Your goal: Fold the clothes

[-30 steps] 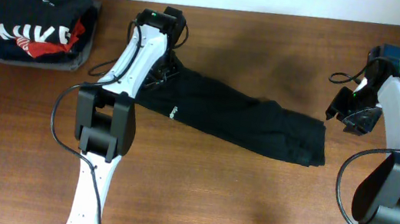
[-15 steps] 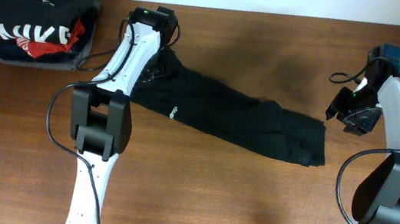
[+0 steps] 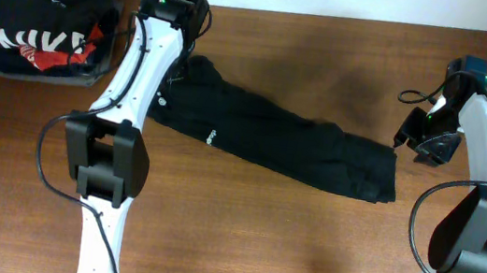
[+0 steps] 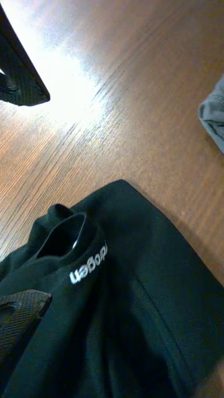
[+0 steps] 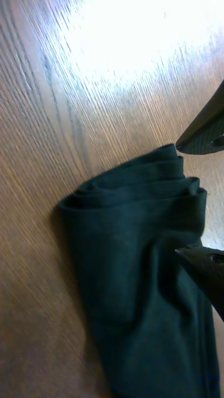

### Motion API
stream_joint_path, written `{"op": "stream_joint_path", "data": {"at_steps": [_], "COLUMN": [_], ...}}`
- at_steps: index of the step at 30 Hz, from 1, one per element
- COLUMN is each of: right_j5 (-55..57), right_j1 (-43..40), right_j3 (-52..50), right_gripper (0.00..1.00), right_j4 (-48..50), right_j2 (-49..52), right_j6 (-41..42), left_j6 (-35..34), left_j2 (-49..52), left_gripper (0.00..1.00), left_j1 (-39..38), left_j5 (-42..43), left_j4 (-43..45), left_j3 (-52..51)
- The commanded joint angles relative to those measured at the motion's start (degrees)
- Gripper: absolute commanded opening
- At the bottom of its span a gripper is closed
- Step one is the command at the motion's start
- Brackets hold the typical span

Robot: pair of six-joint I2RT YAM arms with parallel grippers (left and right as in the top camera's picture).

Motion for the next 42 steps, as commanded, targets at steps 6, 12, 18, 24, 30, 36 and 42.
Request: {"op": "stream_joint_path", "data": {"at_steps": [6, 12, 18, 24, 30, 36, 42], "right_j5": [-3.32, -2.91, -3.13, -17.79, -21.35, -30.75, -31.85], "right_j1": [3.87, 1.99, -5.03, -12.22, -15.50, -16.06, -16.06], "right_j3": [-2.21, -8.24, -12.00, -12.66, -15.96, -20.13, -23.78], "right_gripper": [0.53, 0.57, 0.57, 0.72, 0.91, 0.99, 0.99], "right_j4": [0.20, 2.86, 4.72, 5.86, 8.74, 11.74, 14.80], "right_j2": [-1.29, -1.29, -1.29, -1.29, -1.27, -1.22, -1.05], "right_j6": [-6.78, -6.75, -9.46, -26.18, -32.37, -41.20, -41.83], "left_j6": [22.03, 34.03, 35.82, 35.85, 35.85, 36.00, 36.00], "left_j2": [-0.68, 0.57, 0.83, 0.83, 0.83, 0.83, 0.83], "left_gripper": [0.99, 0.99, 0.99, 0.99, 0.99, 0.99, 0.99], "left_j1": [-0.11, -2.86, -4.57, -4.66, -4.66, -4.55, -4.55], "left_j5": [27.58, 32.20, 31.98, 31.95, 31.95, 31.95, 31.95], "left_j4": [9.11, 12.66, 15.06, 17.92, 18.10, 18.05, 17.92], "left_j3": [-0.24, -0.28, -0.33, -0.33, -0.33, -0.33, -0.33]}}
